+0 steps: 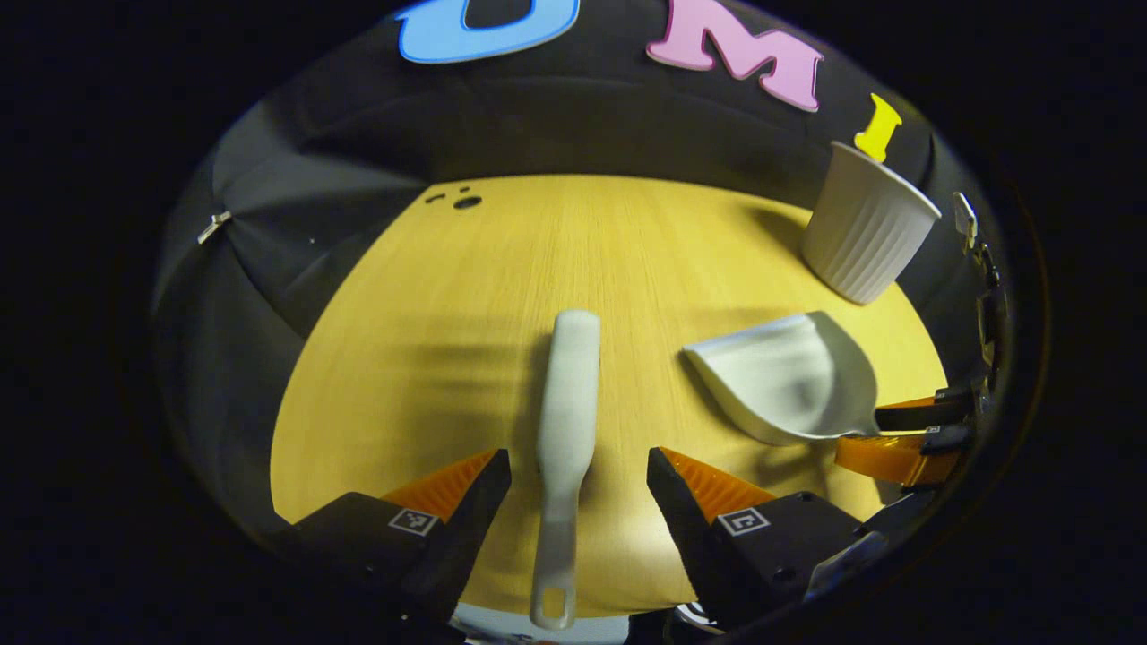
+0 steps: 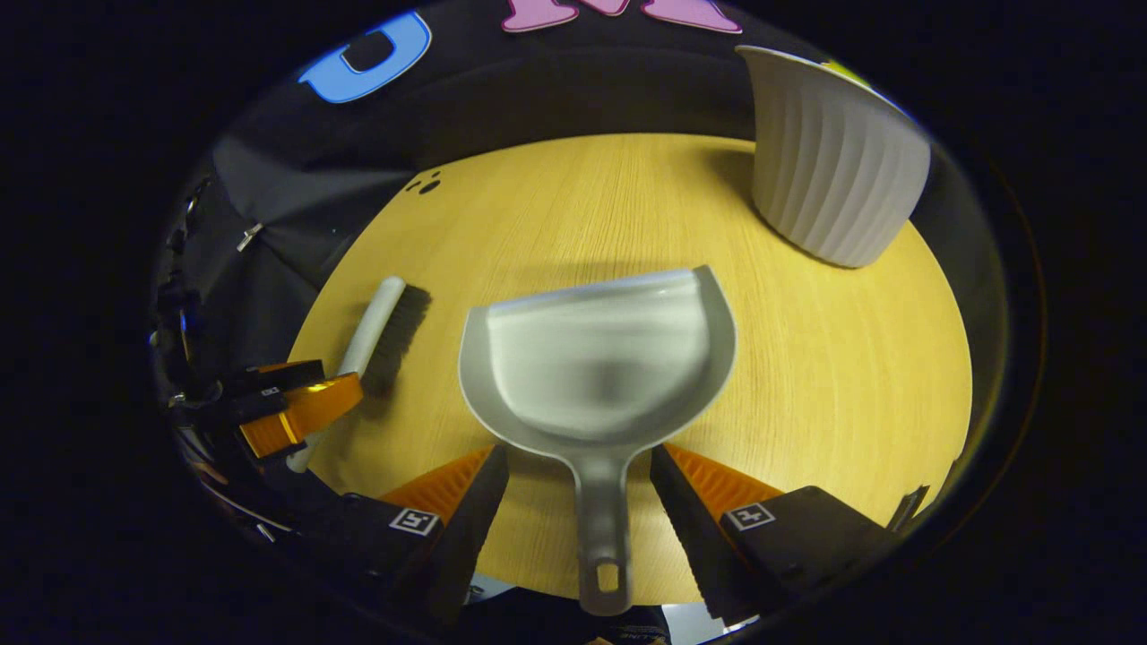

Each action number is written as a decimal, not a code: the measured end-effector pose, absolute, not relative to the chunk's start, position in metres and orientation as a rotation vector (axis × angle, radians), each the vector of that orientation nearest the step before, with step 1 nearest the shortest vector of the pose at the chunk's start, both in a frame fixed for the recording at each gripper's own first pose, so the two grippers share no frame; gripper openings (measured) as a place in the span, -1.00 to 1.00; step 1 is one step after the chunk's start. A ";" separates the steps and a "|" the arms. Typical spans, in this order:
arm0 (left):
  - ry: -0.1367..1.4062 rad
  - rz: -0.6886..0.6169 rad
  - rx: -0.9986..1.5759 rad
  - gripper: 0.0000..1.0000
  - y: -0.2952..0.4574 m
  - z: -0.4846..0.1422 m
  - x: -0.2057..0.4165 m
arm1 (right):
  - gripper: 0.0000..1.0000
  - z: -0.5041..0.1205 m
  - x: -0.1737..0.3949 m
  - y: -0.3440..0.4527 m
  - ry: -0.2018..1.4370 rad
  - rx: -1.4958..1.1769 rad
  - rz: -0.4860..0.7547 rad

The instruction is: Pick up the small broom and dustpan from the desktop, sweep the trash into the dustpan with the broom, and then empty the trash into the garbage bin.

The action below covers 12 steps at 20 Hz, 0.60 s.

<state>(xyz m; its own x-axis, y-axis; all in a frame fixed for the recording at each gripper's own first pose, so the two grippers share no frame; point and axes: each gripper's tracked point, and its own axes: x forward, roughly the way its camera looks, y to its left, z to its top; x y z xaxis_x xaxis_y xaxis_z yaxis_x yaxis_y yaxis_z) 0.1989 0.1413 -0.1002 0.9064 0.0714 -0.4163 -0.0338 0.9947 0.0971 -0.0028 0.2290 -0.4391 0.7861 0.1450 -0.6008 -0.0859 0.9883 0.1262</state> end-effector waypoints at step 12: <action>-0.200 0.082 0.210 0.94 0.114 0.058 0.019 | 0.97 -0.239 -0.087 0.220 -0.005 0.129 0.047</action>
